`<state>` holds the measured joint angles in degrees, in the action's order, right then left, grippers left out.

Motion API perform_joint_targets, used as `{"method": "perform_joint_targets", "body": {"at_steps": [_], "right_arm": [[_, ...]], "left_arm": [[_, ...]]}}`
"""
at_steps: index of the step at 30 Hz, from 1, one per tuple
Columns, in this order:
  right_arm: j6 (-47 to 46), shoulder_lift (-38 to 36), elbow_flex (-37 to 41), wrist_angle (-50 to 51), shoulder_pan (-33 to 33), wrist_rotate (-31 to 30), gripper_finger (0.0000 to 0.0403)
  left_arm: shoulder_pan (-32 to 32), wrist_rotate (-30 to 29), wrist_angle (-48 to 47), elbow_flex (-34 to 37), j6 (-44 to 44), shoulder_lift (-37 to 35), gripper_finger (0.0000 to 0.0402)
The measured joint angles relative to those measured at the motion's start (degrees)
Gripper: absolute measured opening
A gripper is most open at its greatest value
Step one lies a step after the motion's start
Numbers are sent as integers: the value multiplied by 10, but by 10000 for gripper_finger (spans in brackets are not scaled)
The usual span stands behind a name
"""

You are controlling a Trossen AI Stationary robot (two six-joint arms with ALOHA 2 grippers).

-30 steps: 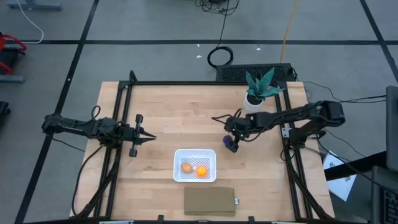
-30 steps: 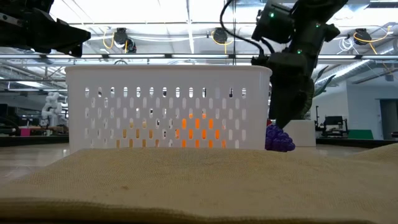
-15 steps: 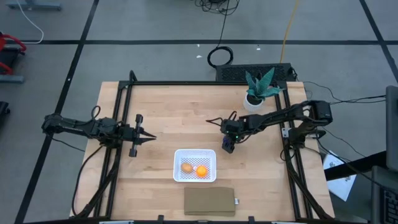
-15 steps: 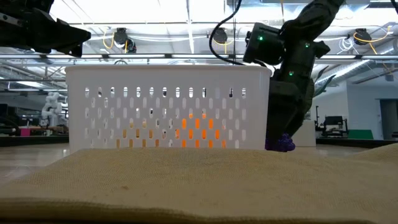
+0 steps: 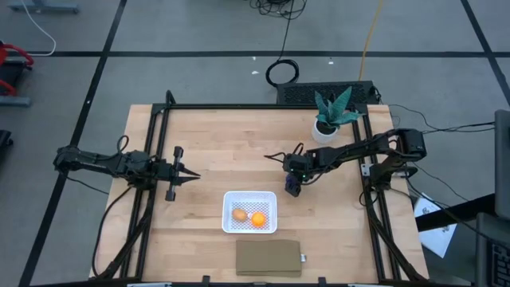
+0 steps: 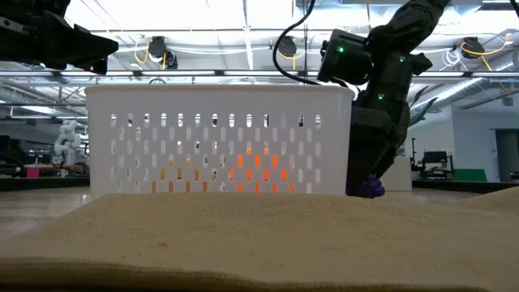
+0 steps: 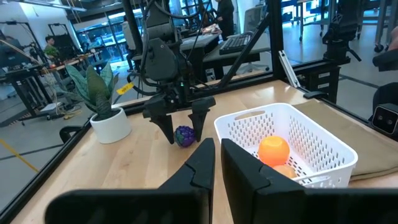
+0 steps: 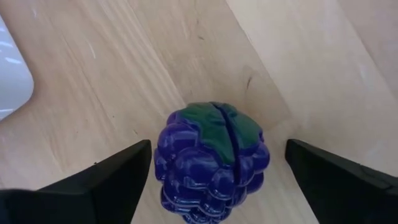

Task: Pick and placing Produce into tupperware
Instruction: Put the blackberry into the basket

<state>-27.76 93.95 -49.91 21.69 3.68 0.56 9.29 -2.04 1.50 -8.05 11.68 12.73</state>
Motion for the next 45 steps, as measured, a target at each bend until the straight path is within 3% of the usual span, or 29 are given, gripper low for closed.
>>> {"method": "perform_joint_targets", "body": {"at_steps": [15,25,34,45], "right_arm": [[20,0,0,-13,1,-6,192],[25,-19,0,-7,1,-4,206],[58,-117,-1,-5,-7,-3,198],[91,-222,-1,-35,-70,-13,201]], "left_arm": [[0,0,0,0,0,0,31],[0,0,0,0,0,0,31],[0,0,0,0,0,0,31],[0,0,-1,0,0,0,31]]}}
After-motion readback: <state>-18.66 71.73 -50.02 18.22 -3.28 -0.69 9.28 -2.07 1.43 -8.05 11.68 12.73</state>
